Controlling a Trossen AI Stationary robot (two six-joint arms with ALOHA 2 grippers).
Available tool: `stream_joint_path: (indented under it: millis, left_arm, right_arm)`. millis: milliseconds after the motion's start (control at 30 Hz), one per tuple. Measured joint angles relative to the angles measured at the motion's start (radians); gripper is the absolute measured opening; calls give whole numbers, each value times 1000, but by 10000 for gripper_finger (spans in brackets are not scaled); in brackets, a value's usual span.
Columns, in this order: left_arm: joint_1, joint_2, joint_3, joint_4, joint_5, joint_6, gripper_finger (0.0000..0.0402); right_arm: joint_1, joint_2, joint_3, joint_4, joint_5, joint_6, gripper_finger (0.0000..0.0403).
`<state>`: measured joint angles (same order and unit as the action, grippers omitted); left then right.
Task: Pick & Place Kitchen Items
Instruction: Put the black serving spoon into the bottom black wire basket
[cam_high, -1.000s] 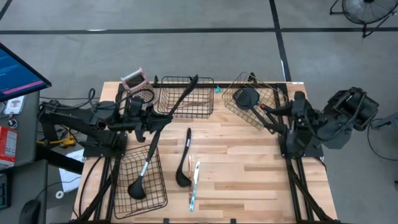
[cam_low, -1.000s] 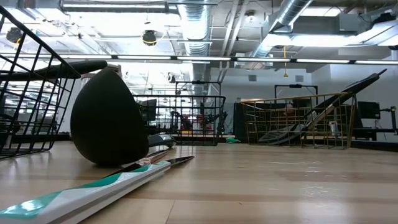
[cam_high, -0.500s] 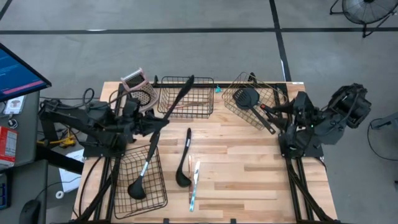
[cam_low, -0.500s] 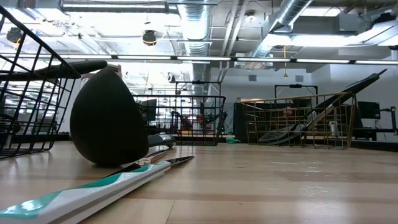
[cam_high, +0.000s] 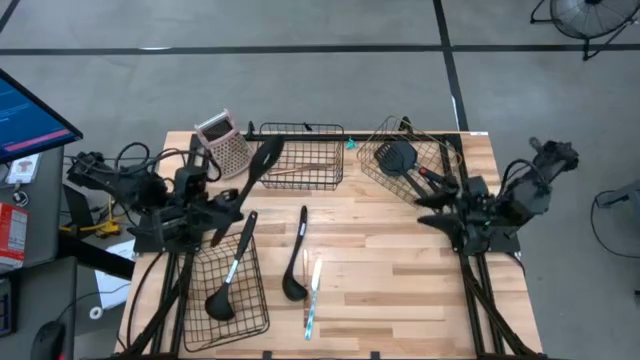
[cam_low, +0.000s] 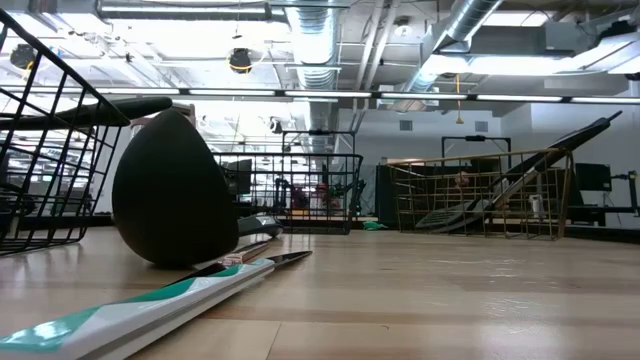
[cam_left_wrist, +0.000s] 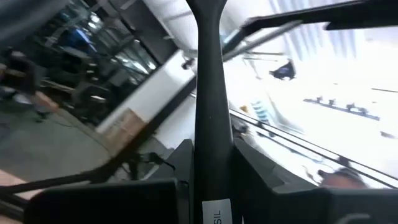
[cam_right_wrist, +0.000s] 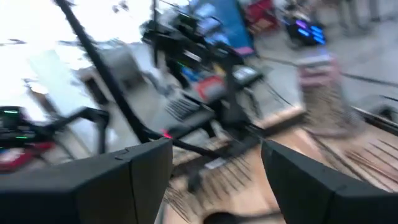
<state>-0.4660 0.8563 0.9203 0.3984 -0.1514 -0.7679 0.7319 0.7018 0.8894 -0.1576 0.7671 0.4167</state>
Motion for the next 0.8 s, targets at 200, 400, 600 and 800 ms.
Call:
stream_joint_path:
  millis: [200, 400, 600, 800]
  left_arm:
    - [-69, -16, 0, 7, 13, -6, 57]
    - [-130, -26, 0, -17, 17, -78, 57]
    - [-193, -27, 0, -160, 17, -171, 57]
    - [-227, -30, 0, -411, 30, -261, 57]
  right_arm:
    - [-93, 13, -192, 459, -222, -120, 244]
    - [-194, 80, -277, 709, -348, -128, 244]
    - [-250, 134, -278, 714, -376, -56, 244]
    - [-280, 157, -278, 712, -404, 5, 244]
